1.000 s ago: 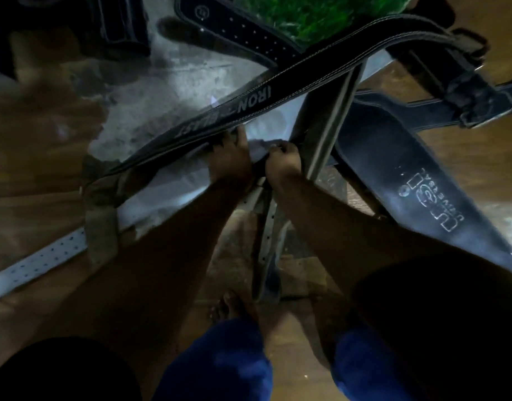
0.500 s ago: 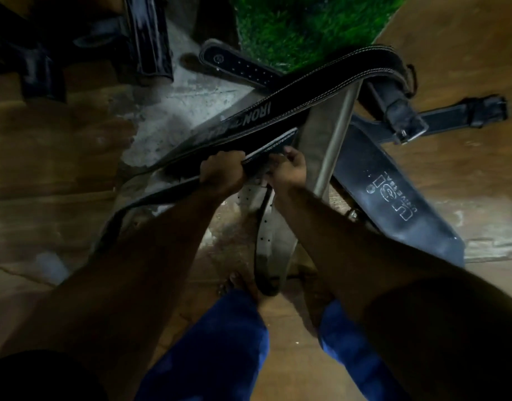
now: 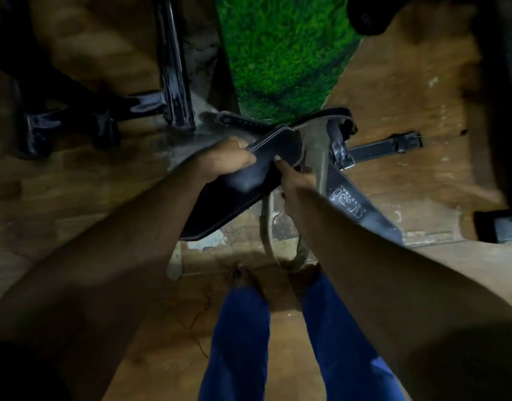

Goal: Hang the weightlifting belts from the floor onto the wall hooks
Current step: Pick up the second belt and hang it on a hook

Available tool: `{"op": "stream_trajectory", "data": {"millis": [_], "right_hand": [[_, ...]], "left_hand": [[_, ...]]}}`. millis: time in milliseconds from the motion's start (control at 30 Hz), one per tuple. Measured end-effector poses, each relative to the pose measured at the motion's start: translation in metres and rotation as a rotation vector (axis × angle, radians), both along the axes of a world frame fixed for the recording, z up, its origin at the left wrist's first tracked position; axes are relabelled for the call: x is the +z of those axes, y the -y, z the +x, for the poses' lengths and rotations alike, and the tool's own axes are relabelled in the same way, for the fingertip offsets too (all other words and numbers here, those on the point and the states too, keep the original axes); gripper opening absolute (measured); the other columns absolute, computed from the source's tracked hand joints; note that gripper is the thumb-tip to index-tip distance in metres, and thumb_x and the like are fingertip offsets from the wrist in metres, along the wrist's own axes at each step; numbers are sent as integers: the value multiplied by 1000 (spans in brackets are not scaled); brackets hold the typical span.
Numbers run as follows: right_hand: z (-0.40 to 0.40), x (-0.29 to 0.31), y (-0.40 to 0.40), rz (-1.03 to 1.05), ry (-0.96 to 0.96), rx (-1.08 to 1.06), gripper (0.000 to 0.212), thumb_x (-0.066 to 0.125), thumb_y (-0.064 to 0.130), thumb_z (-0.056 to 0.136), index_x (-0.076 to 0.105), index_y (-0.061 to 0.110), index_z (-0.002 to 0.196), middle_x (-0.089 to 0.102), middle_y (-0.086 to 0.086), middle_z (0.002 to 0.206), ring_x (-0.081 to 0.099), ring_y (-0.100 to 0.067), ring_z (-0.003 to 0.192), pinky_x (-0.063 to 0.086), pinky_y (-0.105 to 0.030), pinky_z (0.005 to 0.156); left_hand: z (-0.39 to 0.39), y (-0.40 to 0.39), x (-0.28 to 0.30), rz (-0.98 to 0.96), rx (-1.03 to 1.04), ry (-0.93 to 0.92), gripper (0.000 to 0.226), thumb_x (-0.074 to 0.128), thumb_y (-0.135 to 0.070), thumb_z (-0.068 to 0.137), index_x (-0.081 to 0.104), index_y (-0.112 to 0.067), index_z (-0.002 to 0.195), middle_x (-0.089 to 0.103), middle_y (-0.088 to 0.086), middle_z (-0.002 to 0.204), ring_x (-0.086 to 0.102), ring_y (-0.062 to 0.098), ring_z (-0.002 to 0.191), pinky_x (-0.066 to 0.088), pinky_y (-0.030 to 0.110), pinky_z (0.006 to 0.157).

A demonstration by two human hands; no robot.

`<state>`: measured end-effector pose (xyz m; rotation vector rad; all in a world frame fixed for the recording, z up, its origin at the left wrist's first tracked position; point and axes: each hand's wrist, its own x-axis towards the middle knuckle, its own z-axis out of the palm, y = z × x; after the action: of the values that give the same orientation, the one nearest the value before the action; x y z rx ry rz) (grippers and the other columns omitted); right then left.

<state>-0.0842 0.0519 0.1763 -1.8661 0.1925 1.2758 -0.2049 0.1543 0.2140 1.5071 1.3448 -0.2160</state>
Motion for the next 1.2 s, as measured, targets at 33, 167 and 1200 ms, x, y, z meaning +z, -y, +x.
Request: {"op": "stream_trajectory", "data": {"millis": [33, 167, 1200], "right_hand": [[2, 21, 1, 35, -59, -38, 58, 85, 32, 79, 61, 10, 126, 73, -11, 115, 73, -30, 99, 63, -44, 85], [7, 100, -2, 146, -147, -72, 39, 87, 14, 78, 71, 1, 111, 77, -15, 100, 76, -31, 87, 63, -51, 83], [97, 560, 111, 846, 225, 462, 31, 61, 35, 100, 62, 8, 85, 62, -6, 76, 59, -8, 63, 49, -25, 65]], "left_hand": [[1, 1, 20, 15, 31, 31, 28, 59, -1, 85, 51, -12, 60, 49, 1, 55, 43, 8, 47, 27, 25, 51], [-4, 9, 93, 16, 174, 140, 25, 73, -24, 76, 73, -2, 88, 75, 11, 87, 68, 25, 78, 47, 31, 71], [80, 177, 530, 541, 522, 795, 28, 57, -41, 91, 63, -15, 88, 58, 13, 91, 54, 22, 87, 44, 42, 82]]}}
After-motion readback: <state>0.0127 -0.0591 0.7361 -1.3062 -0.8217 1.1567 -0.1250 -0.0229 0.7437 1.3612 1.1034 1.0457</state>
